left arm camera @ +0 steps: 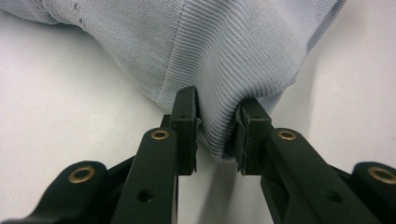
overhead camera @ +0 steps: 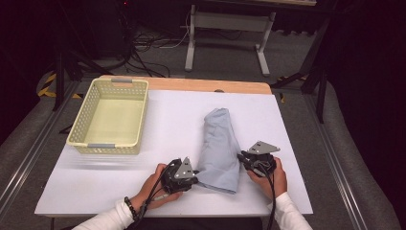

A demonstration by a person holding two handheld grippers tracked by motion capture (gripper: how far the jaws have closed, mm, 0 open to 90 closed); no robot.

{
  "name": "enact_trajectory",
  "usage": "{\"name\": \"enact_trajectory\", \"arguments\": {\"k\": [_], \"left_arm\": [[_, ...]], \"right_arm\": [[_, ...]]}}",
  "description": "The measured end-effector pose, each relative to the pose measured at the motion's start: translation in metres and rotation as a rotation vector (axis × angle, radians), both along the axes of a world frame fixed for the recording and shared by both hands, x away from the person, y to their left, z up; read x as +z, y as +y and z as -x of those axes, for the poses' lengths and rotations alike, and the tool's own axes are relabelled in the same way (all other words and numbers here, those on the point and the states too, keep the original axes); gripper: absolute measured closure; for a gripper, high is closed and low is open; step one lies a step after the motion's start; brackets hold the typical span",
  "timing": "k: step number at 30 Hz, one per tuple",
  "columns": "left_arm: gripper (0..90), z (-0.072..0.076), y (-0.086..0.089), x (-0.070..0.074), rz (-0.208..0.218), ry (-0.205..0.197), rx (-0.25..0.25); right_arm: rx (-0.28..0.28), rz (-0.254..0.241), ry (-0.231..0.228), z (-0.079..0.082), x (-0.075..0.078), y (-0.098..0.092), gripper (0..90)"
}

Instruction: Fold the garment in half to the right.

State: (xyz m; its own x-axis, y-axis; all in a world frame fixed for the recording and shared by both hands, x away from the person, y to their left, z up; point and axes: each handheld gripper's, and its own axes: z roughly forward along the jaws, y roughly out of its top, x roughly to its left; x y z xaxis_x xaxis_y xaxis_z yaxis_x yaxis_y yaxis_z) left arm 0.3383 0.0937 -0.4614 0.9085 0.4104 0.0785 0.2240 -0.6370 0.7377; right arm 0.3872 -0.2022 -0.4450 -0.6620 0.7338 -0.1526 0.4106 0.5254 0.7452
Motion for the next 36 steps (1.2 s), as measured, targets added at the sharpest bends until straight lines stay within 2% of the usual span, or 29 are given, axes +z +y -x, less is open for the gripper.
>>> {"name": "enact_trajectory", "arguments": {"k": [5, 8, 12, 15, 17, 19, 21, 25, 28, 31, 35, 36], "left_arm": [[74.6, 0.0, 0.0, 0.0, -0.003, -0.005, -0.002], [75.0, 0.0, 0.0, -0.001, 0.0, 0.0, -0.001], [75.4, 0.0, -0.001, -0.001, -0.001, -0.003, -0.002], [75.7, 0.0, -0.001, -0.001, -0.002, -0.005, -0.001], [75.9, 0.0, -0.001, -0.001, -0.002, -0.005, -0.001], [75.9, 0.0, -0.001, -0.001, -0.004, -0.008, 0.0], [76.0, 0.0, -0.001, -0.001, -0.005, -0.011, -0.004], [76.0, 0.0, -0.001, -0.001, -0.005, -0.012, -0.004], [76.0, 0.0, -0.001, -0.001, -0.003, -0.008, 0.0], [75.8, 0.0, -0.001, -0.001, -0.002, 0.003, 0.004], [75.4, -0.002, 0.0, -0.001, 0.007, 0.013, -0.004], [75.1, -0.003, 0.0, 0.0, 0.008, 0.019, -0.004]], "right_arm": [[-0.007, 0.006, 0.013, 0.0, 0.001, -0.002, 74.1], [-0.012, 0.004, -0.021, 0.006, 0.012, -0.003, 67.9], [-0.04, -0.089, -0.08, 0.015, 0.029, -0.005, 54.8], [-0.035, -0.169, -0.095, 0.016, 0.032, -0.004, 45.4], [-0.048, -0.172, -0.074, 0.013, 0.029, 0.001, 39.2], [-0.047, -0.147, -0.049, 0.009, 0.022, 0.006, 38.2], [-0.061, -0.108, -0.042, 0.006, 0.015, 0.009, 37.7], [-0.075, -0.083, 0.039, -0.002, 0.001, 0.007, 37.4], [-0.086, -0.107, 0.067, -0.006, -0.003, 0.004, 33.3], [-0.096, -0.15, 0.138, -0.014, -0.011, 0.003, 30.7], [-0.084, -0.184, 0.198, -0.019, -0.011, 0.0, 35.4], [-0.074, -0.191, 0.208, -0.02, -0.011, 0.0, 38.9]]}}
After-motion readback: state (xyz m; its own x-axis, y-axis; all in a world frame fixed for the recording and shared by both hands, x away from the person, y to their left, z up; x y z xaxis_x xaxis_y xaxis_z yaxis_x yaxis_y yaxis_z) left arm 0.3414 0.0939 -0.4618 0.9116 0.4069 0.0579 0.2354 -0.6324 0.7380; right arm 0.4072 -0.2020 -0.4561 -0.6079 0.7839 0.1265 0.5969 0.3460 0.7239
